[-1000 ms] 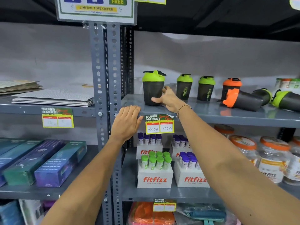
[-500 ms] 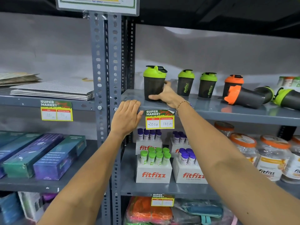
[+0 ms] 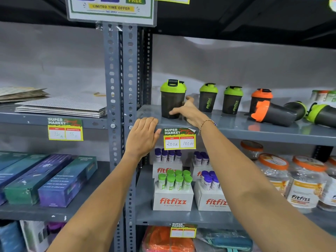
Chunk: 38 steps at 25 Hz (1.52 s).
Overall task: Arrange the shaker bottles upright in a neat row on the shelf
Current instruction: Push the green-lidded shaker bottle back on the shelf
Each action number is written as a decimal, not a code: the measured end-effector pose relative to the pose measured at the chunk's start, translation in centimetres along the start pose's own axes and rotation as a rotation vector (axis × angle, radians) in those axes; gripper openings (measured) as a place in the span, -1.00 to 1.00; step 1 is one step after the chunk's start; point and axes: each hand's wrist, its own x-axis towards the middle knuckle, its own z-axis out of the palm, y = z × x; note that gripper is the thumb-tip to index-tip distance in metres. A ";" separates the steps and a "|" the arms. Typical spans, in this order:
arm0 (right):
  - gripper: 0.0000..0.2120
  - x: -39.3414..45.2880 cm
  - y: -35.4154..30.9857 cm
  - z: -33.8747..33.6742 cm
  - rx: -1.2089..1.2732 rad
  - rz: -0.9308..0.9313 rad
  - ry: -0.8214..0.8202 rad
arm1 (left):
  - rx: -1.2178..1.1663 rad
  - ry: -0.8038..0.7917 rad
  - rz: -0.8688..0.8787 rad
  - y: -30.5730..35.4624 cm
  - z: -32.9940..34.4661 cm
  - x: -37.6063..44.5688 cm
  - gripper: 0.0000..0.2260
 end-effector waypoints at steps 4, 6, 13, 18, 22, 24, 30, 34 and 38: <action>0.03 -0.1 0.1 0.0 -0.069 0.002 -0.034 | -0.008 -0.012 -0.009 0.1 -0.2 0.0 -0.58; 0.12 -0.2 0.0 0.3 -0.102 -0.007 -0.052 | -0.009 -0.020 -0.012 0.1 -0.3 0.0 -0.56; 0.06 -0.1 -0.1 0.2 -0.058 0.006 -0.041 | -0.003 -0.012 -0.005 0.1 -0.2 0.0 -0.57; 0.02 -0.2 0.0 0.0 -0.014 0.022 -0.069 | -0.003 -0.015 -0.002 0.1 -0.3 0.0 -0.57; -0.01 -0.8 -0.5 0.4 -0.210 0.003 -0.091 | 0.003 -0.021 -0.008 0.1 0.0 -0.1 -0.54; 0.06 -0.8 -0.6 0.4 -0.203 0.015 -0.103 | 0.007 -0.023 -0.008 0.0 -0.2 0.1 -0.54; -0.03 -0.8 -0.2 0.1 -0.062 -0.005 -0.106 | 0.024 0.001 0.003 0.1 0.2 -0.1 -0.60; -0.01 -0.7 -0.2 0.1 -0.024 0.001 -0.118 | 0.024 0.010 0.009 0.0 0.1 0.0 -0.61; -0.12 -1.2 -0.4 0.1 -0.104 -0.003 -0.128 | 0.019 0.026 0.005 0.0 0.3 -0.1 -0.61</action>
